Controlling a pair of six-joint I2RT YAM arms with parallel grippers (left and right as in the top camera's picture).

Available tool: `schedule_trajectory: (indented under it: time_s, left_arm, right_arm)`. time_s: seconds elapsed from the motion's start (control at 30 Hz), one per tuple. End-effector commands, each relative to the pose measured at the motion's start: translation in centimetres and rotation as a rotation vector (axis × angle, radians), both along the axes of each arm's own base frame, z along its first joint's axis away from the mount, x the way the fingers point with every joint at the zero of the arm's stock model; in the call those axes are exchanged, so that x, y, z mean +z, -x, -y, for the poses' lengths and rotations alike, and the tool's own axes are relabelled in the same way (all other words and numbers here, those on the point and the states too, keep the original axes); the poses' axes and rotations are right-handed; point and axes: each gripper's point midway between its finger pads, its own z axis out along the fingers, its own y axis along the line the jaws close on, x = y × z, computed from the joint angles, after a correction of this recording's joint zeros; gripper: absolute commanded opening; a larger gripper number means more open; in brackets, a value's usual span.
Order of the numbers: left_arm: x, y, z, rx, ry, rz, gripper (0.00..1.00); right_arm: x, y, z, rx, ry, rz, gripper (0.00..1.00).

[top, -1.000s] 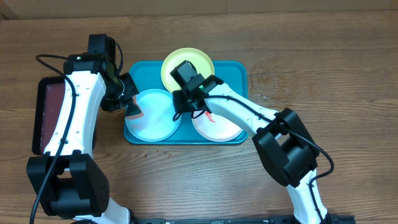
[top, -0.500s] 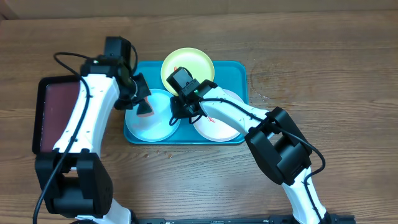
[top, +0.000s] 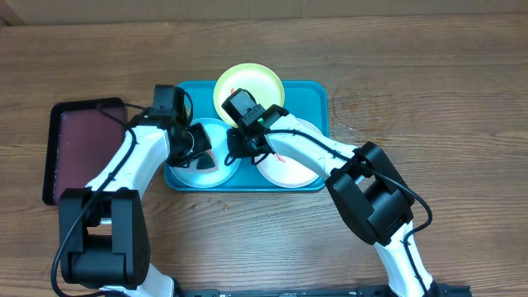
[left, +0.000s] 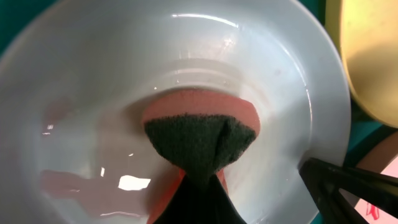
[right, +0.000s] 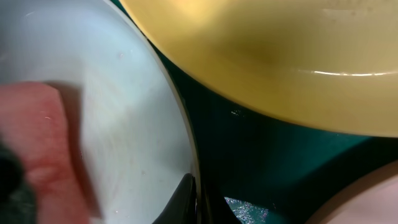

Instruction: Clean dirty plates on tray and stack at the side

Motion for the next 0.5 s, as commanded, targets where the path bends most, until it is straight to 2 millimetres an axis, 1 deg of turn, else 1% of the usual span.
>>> schedule_trajectory:
  time_s: [0.0,0.1,0.17,0.33,0.4,0.47]
  left_arm:
    - [-0.3,0.5,1.0,0.019,0.06,-0.004,0.04]
    - [-0.9,0.7,0.6,0.026,0.039,-0.015,0.04]
    - [-1.2,0.9,-0.5,0.043,-0.025,-0.023,0.05]
    - [-1.5,2.0,-5.7,0.095,-0.319,-0.061,0.04]
    - [-1.1,2.5,-7.7,0.114,-0.433,-0.078,0.04]
    - [-0.5,2.9,-9.1,0.126,-0.516,-0.09,0.04]
  right_arm:
    - [-0.2,0.0,0.1,0.009,0.018,0.006,0.04]
    - [-0.2,0.0,0.1,0.009,0.018,0.005,0.04]
    - [-0.2,0.0,0.1,0.009,0.019,0.005,0.04]
    - [-0.3,0.2,0.2,0.009,0.024,-0.001,0.04]
    - [-0.3,0.2,0.3,0.009,0.026,-0.004,0.04]
    - [-0.3,0.2,0.3,0.009,0.027,-0.005,0.04]
